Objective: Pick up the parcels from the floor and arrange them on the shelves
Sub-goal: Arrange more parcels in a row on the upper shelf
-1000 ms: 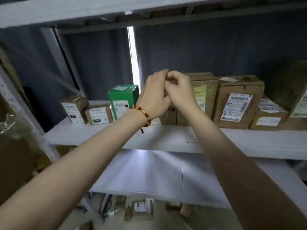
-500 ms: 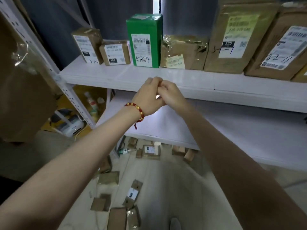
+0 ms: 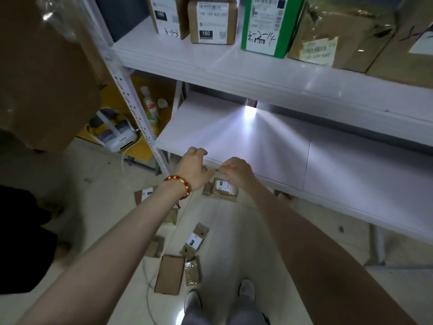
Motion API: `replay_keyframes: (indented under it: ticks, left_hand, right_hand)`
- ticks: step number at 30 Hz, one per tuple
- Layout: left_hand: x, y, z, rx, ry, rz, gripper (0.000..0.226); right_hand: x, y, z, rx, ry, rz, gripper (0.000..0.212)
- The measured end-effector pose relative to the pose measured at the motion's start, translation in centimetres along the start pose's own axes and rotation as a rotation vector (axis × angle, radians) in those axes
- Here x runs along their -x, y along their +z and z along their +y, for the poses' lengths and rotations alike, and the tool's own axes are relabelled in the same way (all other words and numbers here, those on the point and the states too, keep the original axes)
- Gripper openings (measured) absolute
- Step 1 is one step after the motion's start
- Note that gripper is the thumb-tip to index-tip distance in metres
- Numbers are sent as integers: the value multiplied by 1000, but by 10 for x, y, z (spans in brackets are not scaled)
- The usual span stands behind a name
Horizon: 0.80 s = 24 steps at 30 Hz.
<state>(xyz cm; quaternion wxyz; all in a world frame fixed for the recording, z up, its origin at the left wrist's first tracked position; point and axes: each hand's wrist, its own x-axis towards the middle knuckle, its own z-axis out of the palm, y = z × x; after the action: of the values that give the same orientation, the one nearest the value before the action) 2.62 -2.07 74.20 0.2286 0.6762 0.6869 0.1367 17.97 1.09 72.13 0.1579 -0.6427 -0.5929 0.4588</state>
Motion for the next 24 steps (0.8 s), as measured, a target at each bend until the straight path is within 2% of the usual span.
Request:
replay_keyframes:
  ticks: [4, 8, 12, 16, 20, 22, 24]
  left_hand:
    - [-7, 25, -48, -3, -124, -15, 59]
    - [-11, 74, -87, 7, -197, -48, 58]
    - [-28, 136, -120, 2, -217, -50, 53]
    - [-47, 207, -155, 29, -251, -31, 53]
    - [-77, 286, -198, -3, -249, -13, 52]
    - [-94, 326, -222, -33, -252, 6, 54]
    - [-114, 365, -245, -74, -245, 3, 57]
  right_hand:
    - [-22, 36, 21, 73, -2, 1, 22]
    - [-54, 76, 63, 232, -48, -109, 7]
    - [-101, 115, 112, 384, -66, -93, 28]
    - [-142, 159, 172, 194, -73, -12, 19]
    - [-196, 204, 245, 40, -32, 5, 37]
    - [-230, 223, 285, 57, -17, 4, 30]
    - [-271, 240, 329, 85, 6, 19, 14]
